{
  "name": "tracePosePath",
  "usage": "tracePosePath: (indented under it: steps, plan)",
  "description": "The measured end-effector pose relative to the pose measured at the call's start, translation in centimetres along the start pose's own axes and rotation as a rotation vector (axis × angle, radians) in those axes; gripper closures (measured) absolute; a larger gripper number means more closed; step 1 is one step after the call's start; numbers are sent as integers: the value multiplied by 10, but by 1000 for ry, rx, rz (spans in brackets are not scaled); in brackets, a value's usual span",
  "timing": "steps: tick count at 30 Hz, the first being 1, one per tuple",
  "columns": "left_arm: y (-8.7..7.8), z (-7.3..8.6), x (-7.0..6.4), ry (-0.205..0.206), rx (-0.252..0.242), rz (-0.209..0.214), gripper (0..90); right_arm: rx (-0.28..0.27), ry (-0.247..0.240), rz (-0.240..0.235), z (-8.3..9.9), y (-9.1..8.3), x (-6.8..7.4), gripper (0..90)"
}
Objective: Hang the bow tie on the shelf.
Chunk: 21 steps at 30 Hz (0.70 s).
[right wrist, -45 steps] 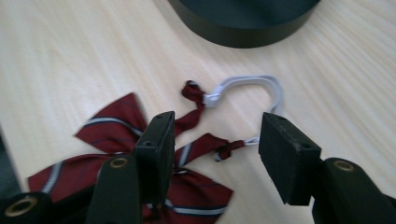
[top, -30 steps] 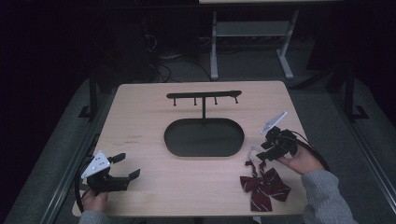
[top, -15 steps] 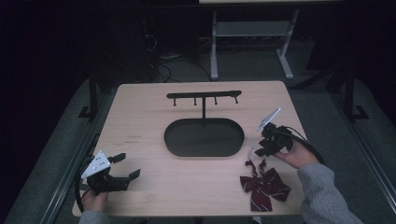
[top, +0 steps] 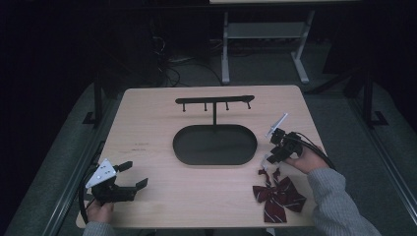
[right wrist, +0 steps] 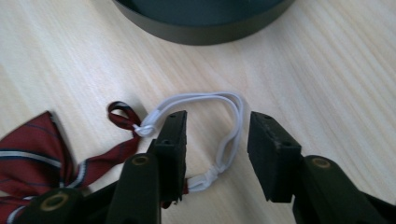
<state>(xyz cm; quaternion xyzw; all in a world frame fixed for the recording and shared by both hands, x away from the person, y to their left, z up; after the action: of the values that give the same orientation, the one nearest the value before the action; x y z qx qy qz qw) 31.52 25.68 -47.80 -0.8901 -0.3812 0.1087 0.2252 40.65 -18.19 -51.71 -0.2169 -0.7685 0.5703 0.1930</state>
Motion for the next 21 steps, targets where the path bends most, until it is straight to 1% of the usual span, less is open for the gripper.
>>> tracePosePath:
  steps: [4,9,12,13,14,15,17,21]
  plan:
    - [0,0,0,-1,0,3,131,18,16,6,1,4,-4,602]
    - [1,0,-1,0,0,3,131,44,28,24,2,10,-9,637]
    - [0,0,0,1,-1,2,131,46,28,26,2,12,-10,644]
    - [0,0,0,-1,-1,1,131,54,29,25,2,13,-10,666]
    - [0,0,0,-1,-1,1,131,54,29,25,2,13,-10,666]
    - [0,-1,0,-1,-5,-1,131,56,26,24,2,14,-9,696]
    - [0,-1,0,-1,-5,-1,131,59,27,26,2,14,-10,712]
    - [0,-1,0,0,-5,0,131,83,15,31,4,17,-10,747]
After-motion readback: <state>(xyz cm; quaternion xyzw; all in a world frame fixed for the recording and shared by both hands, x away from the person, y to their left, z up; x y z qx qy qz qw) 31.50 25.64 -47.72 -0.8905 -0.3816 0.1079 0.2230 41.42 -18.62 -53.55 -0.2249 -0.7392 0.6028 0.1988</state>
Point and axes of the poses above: each handheld gripper's, and its own axes: y roughly forward along the jaws, z roughly out of its underside, x roughly to its left, the point moved 10 cm from there along y, roughly forward along the jaws, and after that the axes turned 3 degrees about x, right-handed, at the moved point
